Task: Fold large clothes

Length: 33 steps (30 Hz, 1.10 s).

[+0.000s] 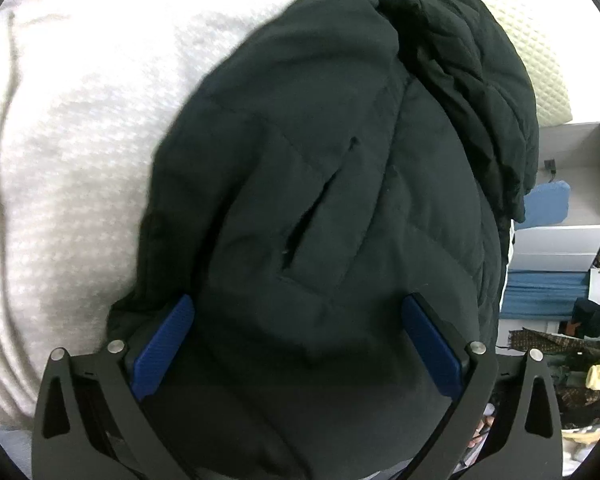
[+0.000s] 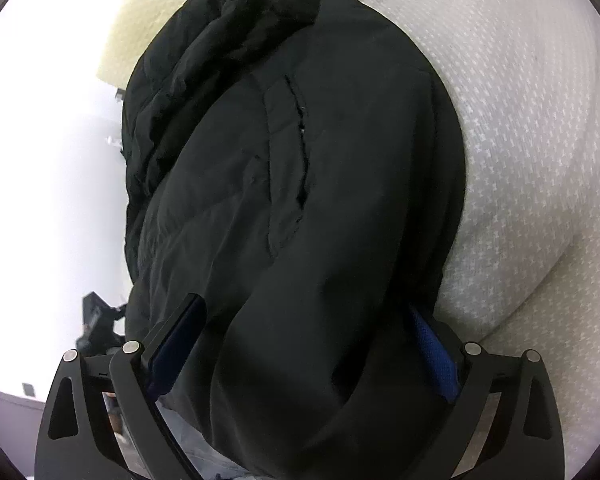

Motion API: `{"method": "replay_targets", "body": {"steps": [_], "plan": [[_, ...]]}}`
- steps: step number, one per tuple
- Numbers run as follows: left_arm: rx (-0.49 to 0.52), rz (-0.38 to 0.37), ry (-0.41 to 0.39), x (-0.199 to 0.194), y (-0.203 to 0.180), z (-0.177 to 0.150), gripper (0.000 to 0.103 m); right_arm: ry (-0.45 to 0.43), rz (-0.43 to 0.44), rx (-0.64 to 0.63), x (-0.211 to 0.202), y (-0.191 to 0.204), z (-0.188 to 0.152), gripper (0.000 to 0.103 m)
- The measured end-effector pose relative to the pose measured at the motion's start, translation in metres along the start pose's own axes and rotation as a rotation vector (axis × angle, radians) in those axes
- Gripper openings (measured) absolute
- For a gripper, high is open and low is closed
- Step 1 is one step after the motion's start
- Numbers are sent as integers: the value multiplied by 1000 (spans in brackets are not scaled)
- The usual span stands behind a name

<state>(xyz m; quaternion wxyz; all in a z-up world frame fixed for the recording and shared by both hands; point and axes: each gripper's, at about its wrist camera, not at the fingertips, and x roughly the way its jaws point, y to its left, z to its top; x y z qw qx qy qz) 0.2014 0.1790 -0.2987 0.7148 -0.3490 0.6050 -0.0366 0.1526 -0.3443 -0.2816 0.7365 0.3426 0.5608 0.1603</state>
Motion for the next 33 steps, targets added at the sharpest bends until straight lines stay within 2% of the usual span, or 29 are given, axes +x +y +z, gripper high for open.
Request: {"method": "replay_targets", "body": {"steps": [3,7,9,11,14,18,22,25,27,28,29,30,32,33], "plan": [[21,52,-8,-14,0,-1,103,0,-4,1,1,0,-1,98],[24,152,-64,-37,5,8,103,-5,1,12,-3,-4,-3,97],[13,181,-48,-34,9,13,103,-5,2,12,-3,-4,-3,98],[8,183,7,-20,12,16,103,-6,5,15,-5,-6,-4,98],[41,136,111,7,7,16,103,-4,5,18,-4,-8,-4,98],[23,125,126,17,9,23,103,13,-4,41,-2,-16,-4,98],[-3,2,163,20,14,28,102,21,14,73,2,-22,-2,98],[65,-111,184,22,1,23,100,15,68,73,1,-20,-1,99],[139,-140,179,20,-13,17,92,11,116,64,1,-15,-2,99],[161,-154,178,18,-16,14,83,9,135,56,0,-13,-2,98],[180,-163,175,15,-19,12,69,5,158,47,-2,-10,-2,98],[189,-176,173,12,-20,11,63,1,183,34,-4,-6,-3,95],[199,-212,160,2,-22,10,37,-5,210,-4,-6,4,-4,79],[202,-227,149,-3,-25,10,31,-11,199,-28,-8,10,-4,62]]}}
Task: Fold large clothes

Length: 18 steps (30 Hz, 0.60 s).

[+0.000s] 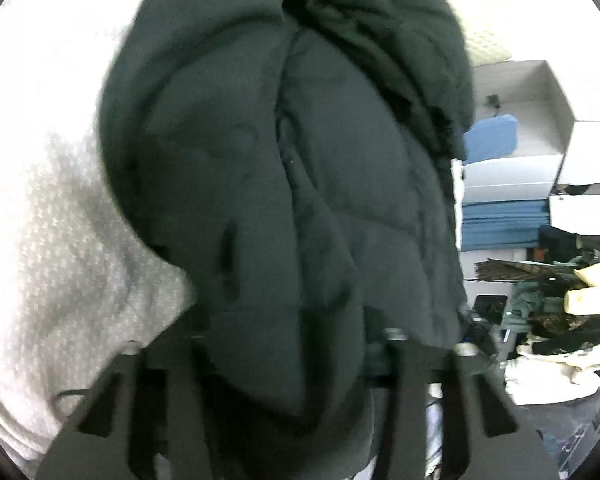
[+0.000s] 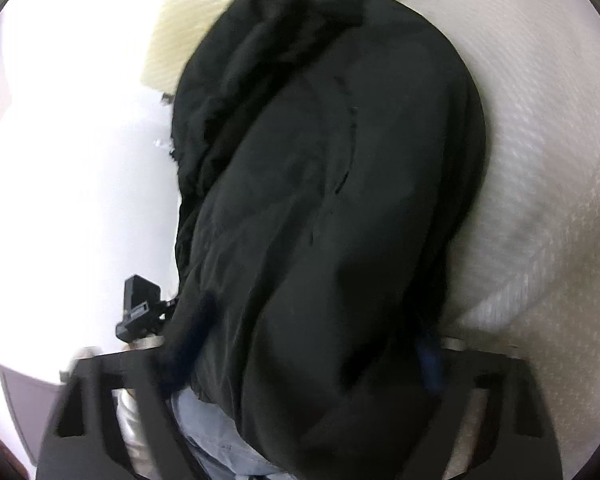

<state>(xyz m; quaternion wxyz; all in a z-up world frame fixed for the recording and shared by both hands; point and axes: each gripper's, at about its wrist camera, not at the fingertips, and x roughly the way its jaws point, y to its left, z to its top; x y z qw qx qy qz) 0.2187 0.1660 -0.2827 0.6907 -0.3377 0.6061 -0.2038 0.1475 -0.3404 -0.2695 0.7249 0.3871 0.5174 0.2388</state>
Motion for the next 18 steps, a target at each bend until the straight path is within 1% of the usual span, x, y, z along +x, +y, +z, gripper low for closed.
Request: {"method": "replay_targets", "body": {"steps": [1,2,4,6,10,13,15,18], "plan": [[7,-11,-13,-7,-4,-1,22,-1,-14,-26,0,7,-1,39],[14,-22,-30,-16,-5,-1,17,-4,-20,-46,-1,11,-1,32],[41,-31,-64,-24,-18,-7,13,-34,-34,-104,-8,26,-4,18],[69,-37,-98,-31,-34,-10,12,-53,-46,-134,-15,35,-8,14],[86,-49,-126,-49,-48,-13,11,-107,-22,-195,-38,56,-19,11],[90,-56,-147,-58,-59,-15,11,-174,18,-210,-68,75,-31,10],[88,-71,-163,-76,-61,-24,11,-203,41,-220,-93,81,-41,10],[111,-95,-181,-98,-68,-40,11,-230,50,-276,-125,107,-63,9]]}}
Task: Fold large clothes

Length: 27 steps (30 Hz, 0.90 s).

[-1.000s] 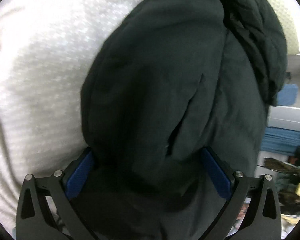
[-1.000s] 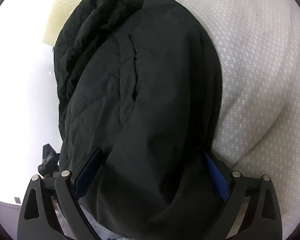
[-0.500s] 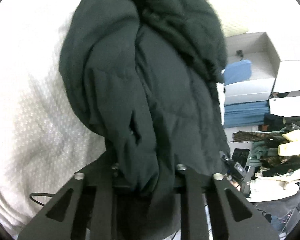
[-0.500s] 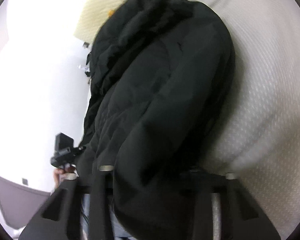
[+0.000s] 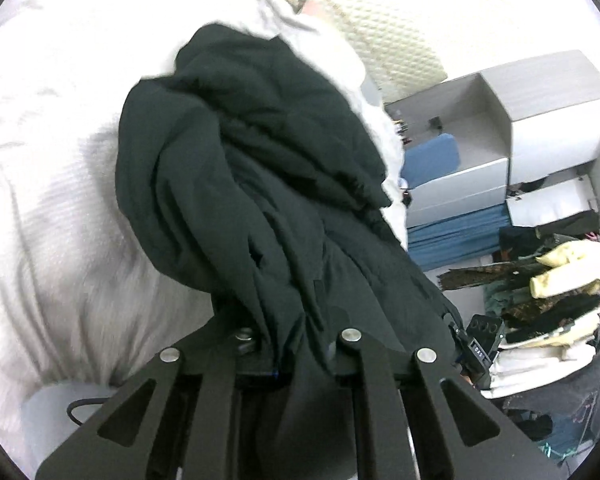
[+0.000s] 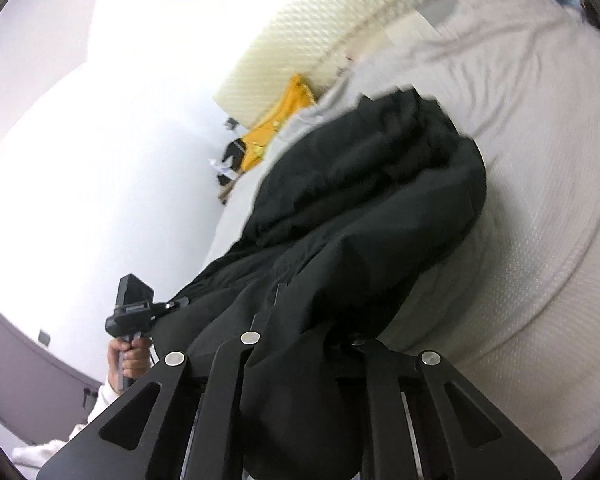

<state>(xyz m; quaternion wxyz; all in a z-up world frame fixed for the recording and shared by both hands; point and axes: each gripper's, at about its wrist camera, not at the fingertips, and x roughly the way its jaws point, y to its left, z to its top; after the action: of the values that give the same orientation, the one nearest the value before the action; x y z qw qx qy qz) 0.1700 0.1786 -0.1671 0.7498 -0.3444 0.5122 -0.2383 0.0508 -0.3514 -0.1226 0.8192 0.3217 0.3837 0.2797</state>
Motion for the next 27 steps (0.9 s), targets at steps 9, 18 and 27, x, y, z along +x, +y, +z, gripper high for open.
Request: {"method": "replay_targets", "body": {"steps": [9,18,27], "plan": [[82,-10,11,-58,-26,-52,11,-94,59,-63,-79,67,-47,9],[112,9,40,-83,-40,-75,11,-131,34,-59,-111,113,-102,9],[101,56,24,-64,-55,-11,13,-187,24,-26,-79,96,-44,9]]}}
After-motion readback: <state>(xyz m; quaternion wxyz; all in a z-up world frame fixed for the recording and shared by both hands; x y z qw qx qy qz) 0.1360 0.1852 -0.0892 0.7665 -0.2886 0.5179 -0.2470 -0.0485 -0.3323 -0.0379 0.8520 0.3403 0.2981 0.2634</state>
